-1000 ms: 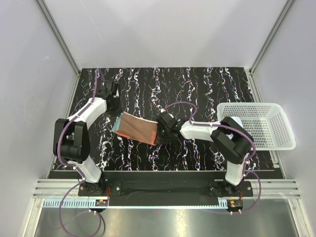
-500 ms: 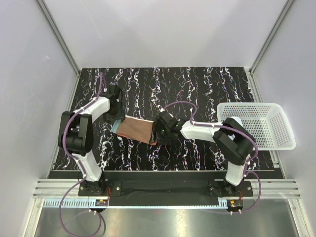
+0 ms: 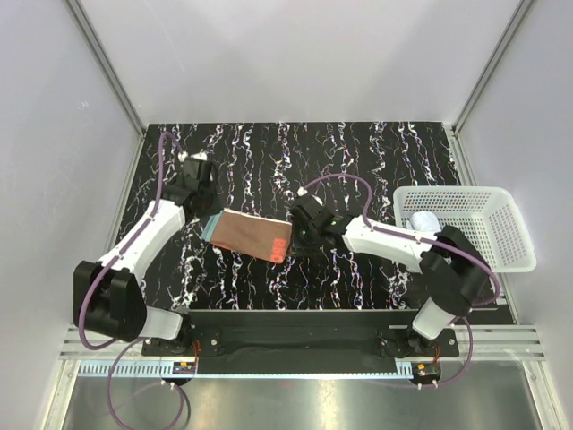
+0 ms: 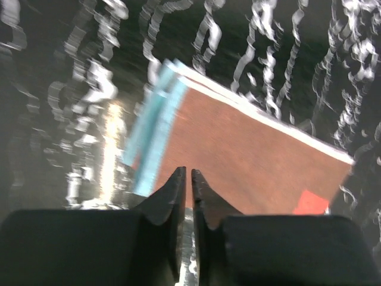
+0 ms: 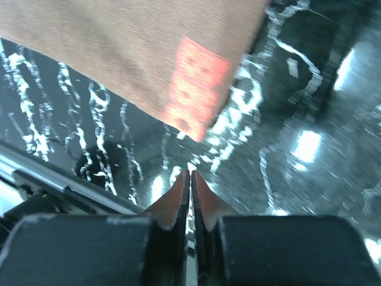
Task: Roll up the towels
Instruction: Fold the towel
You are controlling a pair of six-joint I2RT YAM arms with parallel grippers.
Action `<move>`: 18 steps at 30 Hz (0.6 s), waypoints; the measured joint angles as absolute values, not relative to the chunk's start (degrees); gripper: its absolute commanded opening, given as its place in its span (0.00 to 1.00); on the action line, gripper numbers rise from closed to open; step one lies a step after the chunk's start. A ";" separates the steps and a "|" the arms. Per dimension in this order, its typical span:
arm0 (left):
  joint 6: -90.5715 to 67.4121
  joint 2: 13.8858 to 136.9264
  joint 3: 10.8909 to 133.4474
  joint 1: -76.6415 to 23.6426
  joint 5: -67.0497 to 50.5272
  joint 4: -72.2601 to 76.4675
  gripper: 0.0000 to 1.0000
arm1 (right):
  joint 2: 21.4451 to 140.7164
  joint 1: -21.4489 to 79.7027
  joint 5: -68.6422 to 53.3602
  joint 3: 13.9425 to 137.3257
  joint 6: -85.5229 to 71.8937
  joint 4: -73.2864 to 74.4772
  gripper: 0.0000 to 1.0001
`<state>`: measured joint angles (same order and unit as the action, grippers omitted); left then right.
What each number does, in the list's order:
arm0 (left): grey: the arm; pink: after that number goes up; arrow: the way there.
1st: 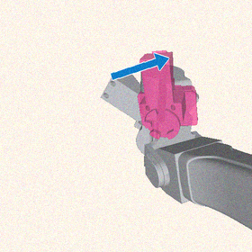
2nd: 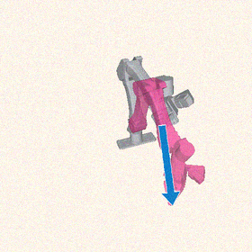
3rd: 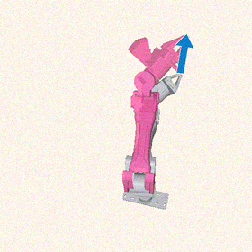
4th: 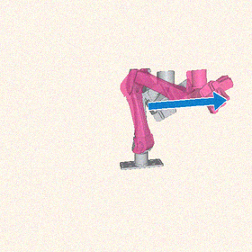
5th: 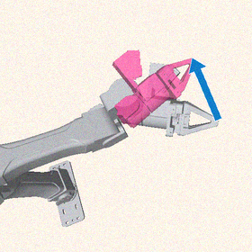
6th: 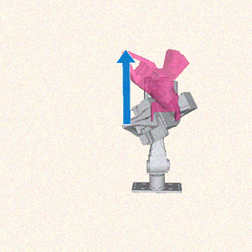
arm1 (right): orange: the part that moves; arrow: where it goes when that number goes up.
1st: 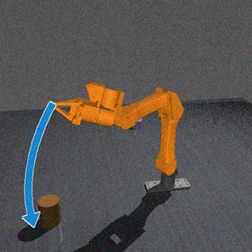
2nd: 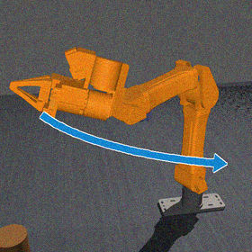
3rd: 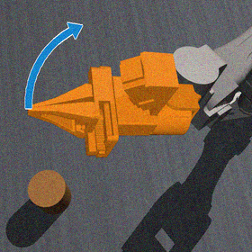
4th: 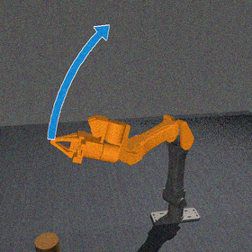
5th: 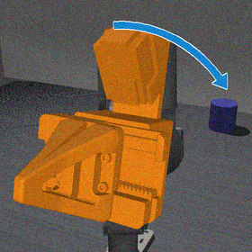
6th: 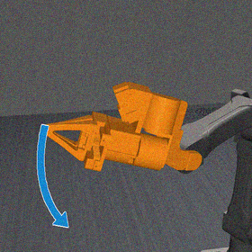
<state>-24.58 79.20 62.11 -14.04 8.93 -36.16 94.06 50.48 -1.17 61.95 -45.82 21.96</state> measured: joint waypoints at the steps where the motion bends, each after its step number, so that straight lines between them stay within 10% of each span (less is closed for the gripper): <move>1: -25.41 78.74 60.53 -14.48 7.97 -35.35 0.09 | 94.78 50.48 -1.63 62.54 -45.84 21.61 0.07; 18: -34.37 86.94 49.23 -15.00 6.33 -28.75 0.05 | 108.03 49.52 -9.32 62.06 -46.22 10.46 0.00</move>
<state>-34.37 86.94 49.23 -15.00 6.33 -28.75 108.03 49.52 -9.32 62.06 -46.22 10.46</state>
